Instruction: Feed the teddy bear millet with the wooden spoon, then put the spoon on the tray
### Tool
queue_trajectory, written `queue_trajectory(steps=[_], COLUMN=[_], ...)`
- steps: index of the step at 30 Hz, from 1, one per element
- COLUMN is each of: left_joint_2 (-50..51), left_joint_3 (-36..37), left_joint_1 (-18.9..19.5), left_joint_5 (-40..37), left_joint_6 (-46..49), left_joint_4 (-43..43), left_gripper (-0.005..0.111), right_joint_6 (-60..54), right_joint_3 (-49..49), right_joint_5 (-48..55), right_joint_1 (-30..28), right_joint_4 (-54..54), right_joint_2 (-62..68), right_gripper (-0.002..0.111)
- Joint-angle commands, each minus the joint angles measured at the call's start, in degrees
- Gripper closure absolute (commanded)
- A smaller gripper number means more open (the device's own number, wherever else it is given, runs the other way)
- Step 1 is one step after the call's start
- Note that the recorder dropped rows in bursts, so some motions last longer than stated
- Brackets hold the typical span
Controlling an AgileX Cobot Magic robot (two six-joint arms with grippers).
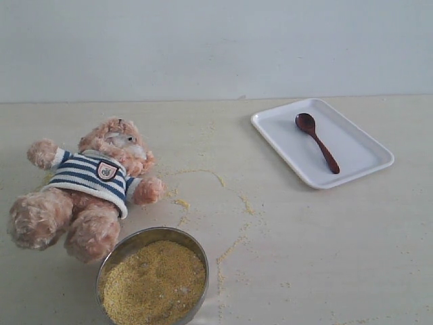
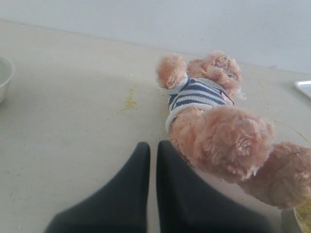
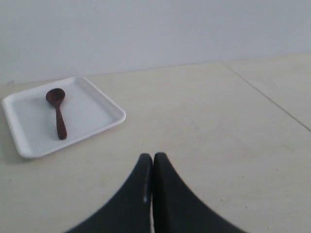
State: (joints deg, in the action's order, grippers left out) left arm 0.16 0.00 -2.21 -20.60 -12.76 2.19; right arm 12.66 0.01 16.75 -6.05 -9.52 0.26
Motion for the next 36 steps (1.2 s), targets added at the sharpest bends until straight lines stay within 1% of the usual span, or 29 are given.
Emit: queue_trajectory(steps=[1, 4, 36], left_joint_2=[-0.2, -0.2, -0.2], left_joint_3=[0.0, 0.0, 0.0], left_joint_1=[-0.4, -0.4, -0.4], left_joint_5=[0.9, 0.9, 0.9], left_joint_6=[0.3, 0.3, 0.3], left_joint_4=[0.3, 0.3, 0.3], left_gripper=[0.102, 0.102, 0.102], right_joint_6=[-2.9, -5.7, -5.3], right_joint_3=[0.0, 0.0, 0.0], right_joint_5=[1.1, 1.1, 1.7], right_joint_1=[-0.1, -0.1, -0.1], right_joint_4=[1.6, 1.6, 2.0], right_joint_2=[-0.3, -0.3, -0.3], right_gripper=[0.108, 0.108, 0.108])
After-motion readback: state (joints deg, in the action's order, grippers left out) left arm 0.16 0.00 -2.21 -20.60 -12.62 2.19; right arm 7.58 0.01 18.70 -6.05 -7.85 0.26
